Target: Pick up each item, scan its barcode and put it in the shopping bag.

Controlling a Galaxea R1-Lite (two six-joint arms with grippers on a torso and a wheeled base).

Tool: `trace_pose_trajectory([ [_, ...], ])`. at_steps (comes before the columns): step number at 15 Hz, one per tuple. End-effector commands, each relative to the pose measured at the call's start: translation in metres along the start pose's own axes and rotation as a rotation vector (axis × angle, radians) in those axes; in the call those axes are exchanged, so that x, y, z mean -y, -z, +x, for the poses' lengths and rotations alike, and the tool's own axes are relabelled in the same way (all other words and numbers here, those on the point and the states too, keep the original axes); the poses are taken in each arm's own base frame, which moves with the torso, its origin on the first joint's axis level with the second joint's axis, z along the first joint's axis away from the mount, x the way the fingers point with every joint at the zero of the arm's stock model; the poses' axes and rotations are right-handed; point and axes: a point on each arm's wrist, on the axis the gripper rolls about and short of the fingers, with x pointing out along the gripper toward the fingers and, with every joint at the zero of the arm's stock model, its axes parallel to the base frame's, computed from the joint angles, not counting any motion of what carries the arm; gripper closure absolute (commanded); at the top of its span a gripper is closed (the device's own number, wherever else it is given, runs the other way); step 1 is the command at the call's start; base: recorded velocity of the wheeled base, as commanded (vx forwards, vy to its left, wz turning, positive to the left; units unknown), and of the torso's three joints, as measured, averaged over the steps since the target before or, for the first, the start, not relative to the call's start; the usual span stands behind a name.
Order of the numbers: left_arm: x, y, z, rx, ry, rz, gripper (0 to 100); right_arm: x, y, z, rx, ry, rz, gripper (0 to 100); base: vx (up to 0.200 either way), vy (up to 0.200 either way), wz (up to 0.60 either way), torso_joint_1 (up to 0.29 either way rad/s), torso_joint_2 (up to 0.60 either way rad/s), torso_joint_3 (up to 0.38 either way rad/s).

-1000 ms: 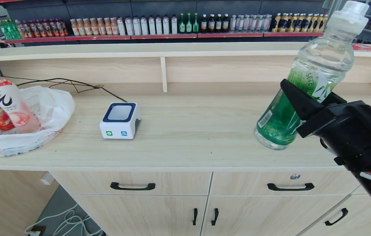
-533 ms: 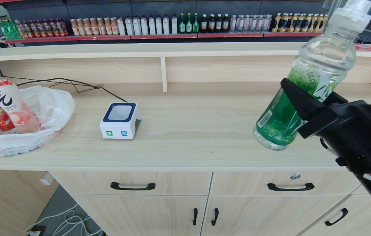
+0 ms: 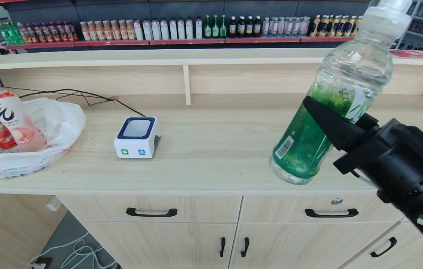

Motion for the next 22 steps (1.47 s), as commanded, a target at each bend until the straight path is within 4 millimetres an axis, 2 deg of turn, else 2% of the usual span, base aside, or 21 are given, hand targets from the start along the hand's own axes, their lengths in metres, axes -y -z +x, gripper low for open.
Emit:
trace_pose_trajectory([
  [1, 0.0, 0.0, 0.0, 0.0, 0.0, 0.0, 0, -0.007, -0.002, -0.001, -0.003, -0.214, 0.005, 100, 0.0, 0.0, 0.0, 0.0, 0.0, 0.0],
  [3, 0.0, 0.0, 0.0, 0.0, 0.0, 0.0, 0, -0.002, 0.004, 0.001, -0.053, -0.385, 0.061, 100, 0.0, 0.0, 0.0, 0.0, 0.0, 0.0],
  [6, 0.0, 0.0, 0.0, 0.0, 0.0, 0.0, 0, -0.006, 0.0, 0.009, -0.069, -0.552, 0.166, 100, 0.0, 0.0, 0.0, 0.0, 0.0, 0.0],
  [11, 0.0, 0.0, 0.0, 0.0, 0.0, 0.0, 0, -0.006, -0.003, 0.01, -0.129, -0.555, 0.406, 100, 0.0, 0.0, 0.0, 0.0, 0.0, 0.0],
  [14, 0.0, 0.0, 0.0, 0.0, 0.0, 0.0, 0, -0.016, -0.009, 0.007, -0.148, -0.592, 0.53, 100, 0.0, 0.0, 0.0, 0.0, 0.0, 0.0],
  [18, 0.0, 0.0, 0.0, 0.0, 0.0, 0.0, 0, -0.033, -0.016, 0.013, -0.122, -0.667, 0.56, 100, 0.0, 0.0, 0.0, 0.0, 0.0, 0.0],
  [22, 0.0, 0.0, 0.0, 0.0, 0.0, 0.0, 0, -0.044, -0.019, 0.01, -0.124, -0.713, 0.584, 100, 0.0, 0.0, 0.0, 0.0, 0.0, 0.0],
])
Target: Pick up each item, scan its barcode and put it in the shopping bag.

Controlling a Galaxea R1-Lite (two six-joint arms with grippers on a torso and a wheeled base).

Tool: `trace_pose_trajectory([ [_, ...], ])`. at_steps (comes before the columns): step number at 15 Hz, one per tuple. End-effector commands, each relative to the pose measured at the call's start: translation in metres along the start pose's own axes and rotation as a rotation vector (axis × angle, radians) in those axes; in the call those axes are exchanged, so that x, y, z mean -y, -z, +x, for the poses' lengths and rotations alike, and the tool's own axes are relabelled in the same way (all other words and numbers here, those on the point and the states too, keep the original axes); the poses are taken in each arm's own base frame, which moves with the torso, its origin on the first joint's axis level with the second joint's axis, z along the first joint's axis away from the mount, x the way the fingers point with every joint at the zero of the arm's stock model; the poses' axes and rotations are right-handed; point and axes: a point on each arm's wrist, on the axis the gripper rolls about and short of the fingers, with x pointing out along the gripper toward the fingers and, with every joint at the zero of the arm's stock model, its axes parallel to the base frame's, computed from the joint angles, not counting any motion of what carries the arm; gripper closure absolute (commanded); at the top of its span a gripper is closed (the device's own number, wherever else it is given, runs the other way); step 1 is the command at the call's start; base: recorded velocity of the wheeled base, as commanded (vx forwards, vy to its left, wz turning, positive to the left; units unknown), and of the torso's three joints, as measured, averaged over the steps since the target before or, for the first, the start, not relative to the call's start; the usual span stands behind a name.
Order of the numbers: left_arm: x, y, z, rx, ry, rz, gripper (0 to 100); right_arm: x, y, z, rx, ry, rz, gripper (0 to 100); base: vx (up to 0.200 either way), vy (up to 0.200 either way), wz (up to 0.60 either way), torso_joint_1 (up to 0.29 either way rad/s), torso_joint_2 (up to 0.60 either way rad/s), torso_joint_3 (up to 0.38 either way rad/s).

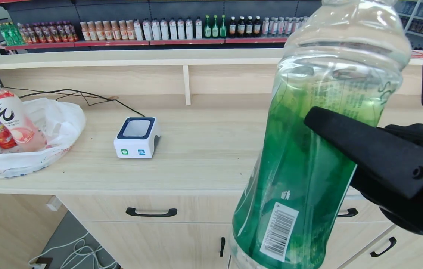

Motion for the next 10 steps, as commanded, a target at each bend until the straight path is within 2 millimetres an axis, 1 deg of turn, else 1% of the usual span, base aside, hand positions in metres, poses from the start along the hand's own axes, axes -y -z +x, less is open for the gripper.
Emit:
trace_pose_trajectory([
  [1, 0.0, 0.0, 0.0, 0.0, 0.0, -0.001, 0, -0.0029, -0.0004, 0.0017, 0.003, -0.014, 0.004, 100, 0.0, 0.0, 0.0, 0.0, 0.0, 0.0],
  [6, 0.0, 0.0, 0.0, 0.0, 0.0, -0.001, 0, -0.0033, -0.0011, 0.0025, 0.006, -0.017, 0.004, 100, 0.0, 0.0, 0.0, 0.0, 0.0, 0.0],
  [9, 0.0, 0.0, 0.0, 0.0, 0.0, -0.001, 0, -0.0032, -0.0094, 0.0077, 0.035, -0.03, -0.019, 100, 0.0, 0.0, 0.0, 0.0, 0.0, 0.0],
  [10, 0.0, 0.0, 0.0, 0.0, 0.0, -0.002, 0, -0.0029, -0.009, 0.0078, 0.034, -0.029, -0.018, 100, 0.0, 0.0, 0.0, 0.0, 0.0, 0.0],
])
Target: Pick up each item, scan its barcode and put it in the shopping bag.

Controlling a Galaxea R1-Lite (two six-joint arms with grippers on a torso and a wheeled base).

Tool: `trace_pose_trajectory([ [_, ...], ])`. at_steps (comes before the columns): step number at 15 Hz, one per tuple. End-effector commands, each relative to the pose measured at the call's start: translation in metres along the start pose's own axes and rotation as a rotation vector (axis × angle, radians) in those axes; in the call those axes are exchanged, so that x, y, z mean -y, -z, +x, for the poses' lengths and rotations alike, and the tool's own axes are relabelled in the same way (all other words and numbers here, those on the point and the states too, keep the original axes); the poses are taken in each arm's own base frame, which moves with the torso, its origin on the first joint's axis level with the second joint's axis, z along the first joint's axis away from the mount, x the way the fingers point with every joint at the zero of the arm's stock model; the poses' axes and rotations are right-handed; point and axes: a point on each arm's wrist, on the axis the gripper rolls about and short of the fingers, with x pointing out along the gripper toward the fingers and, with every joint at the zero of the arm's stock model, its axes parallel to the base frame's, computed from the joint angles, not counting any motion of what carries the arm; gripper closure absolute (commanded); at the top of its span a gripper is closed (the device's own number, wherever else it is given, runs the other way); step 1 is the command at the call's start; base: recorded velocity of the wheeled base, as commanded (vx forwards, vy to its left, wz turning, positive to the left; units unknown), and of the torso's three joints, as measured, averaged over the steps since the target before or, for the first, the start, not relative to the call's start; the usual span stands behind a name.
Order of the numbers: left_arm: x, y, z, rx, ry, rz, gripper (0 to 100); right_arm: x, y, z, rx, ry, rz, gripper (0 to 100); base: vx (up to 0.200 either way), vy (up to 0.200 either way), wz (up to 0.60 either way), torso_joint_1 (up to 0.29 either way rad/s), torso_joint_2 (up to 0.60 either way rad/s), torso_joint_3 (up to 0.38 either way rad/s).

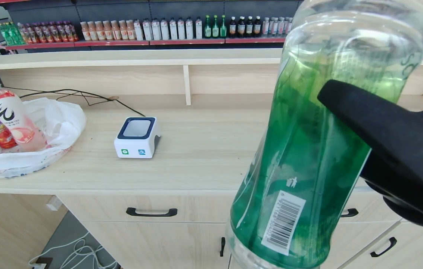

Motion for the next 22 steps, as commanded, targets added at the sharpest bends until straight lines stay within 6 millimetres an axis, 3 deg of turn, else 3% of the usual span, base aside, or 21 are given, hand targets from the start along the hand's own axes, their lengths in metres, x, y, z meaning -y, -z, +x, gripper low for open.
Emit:
trace_pose_trajectory([
  [1, 0.0, 0.0, 0.0, 0.0, 0.0, 0.0, 0, 0.001, 0.0, 0.001, 0.002, -0.001, -0.002, 100, 0.0, 0.0, 0.0, 0.0, 0.0, 0.0],
  [7, 0.0, 0.0, 0.0, 0.0, 0.0, 0.0, 0, 0.002, -0.011, 0.006, 0.036, -0.01, -0.033, 100, 0.0, 0.0, 0.0, 0.0, 0.0, 0.0],
  [22, 0.0, 0.0, 0.0, 0.0, 0.0, 0.0, 0, 0.003, -0.008, 0.004, 0.026, -0.004, -0.032, 100, 0.0, 0.0, 0.0, 0.0, 0.0, 0.0],
])
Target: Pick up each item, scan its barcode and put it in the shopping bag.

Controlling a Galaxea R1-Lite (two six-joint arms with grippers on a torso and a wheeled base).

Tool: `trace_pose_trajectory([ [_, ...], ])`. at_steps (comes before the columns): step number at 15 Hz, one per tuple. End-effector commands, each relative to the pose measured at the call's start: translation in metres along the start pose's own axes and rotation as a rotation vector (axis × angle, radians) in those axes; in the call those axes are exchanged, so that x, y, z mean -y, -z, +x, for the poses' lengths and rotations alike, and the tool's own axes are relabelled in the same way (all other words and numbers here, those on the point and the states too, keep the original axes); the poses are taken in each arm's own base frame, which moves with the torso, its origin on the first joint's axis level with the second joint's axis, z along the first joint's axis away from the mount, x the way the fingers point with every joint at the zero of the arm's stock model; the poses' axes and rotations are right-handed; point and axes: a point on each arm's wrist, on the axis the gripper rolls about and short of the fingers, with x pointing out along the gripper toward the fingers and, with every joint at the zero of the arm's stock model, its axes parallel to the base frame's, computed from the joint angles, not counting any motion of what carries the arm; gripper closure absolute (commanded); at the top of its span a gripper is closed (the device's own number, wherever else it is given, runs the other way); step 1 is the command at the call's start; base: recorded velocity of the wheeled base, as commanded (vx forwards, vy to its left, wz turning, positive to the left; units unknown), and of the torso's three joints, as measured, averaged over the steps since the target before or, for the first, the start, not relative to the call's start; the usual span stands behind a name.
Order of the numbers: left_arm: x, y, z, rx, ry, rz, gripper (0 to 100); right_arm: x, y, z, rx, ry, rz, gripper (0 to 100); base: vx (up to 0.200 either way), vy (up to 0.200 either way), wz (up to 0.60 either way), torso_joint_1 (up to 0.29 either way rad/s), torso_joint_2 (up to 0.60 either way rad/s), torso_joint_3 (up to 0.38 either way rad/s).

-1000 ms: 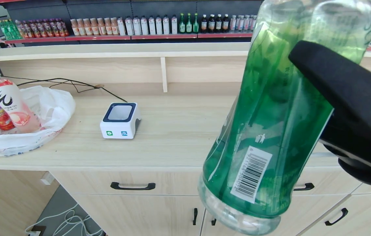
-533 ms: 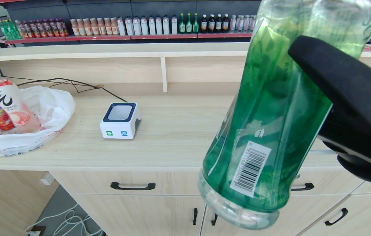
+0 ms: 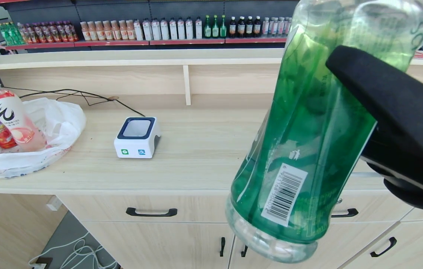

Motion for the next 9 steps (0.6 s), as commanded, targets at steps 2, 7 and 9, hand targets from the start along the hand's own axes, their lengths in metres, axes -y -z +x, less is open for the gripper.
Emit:
trace_pose_trajectory([
  [2, 0.0, 0.0, 0.0, 0.0, 0.0, 0.0, 0, -0.002, 0.003, -0.006, -0.014, 0.01, -0.007, 100, 0.0, 0.0, 0.0, 0.0, 0.0, 0.0],
  [7, 0.0, 0.0, 0.0, 0.0, 0.0, 0.0, 0, 0.04, 0.022, -0.033, -0.113, 0.21, -0.278, 100, 0.0, 0.0, 0.0, 0.0, 0.0, 0.0],
  [9, 0.0, 0.0, 0.0, 0.0, 0.0, 0.0, 0, 0.045, 0.019, -0.026, -0.112, 0.196, -0.442, 100, 0.0, 0.0, 0.0, 0.0, 0.0, 0.0],
])
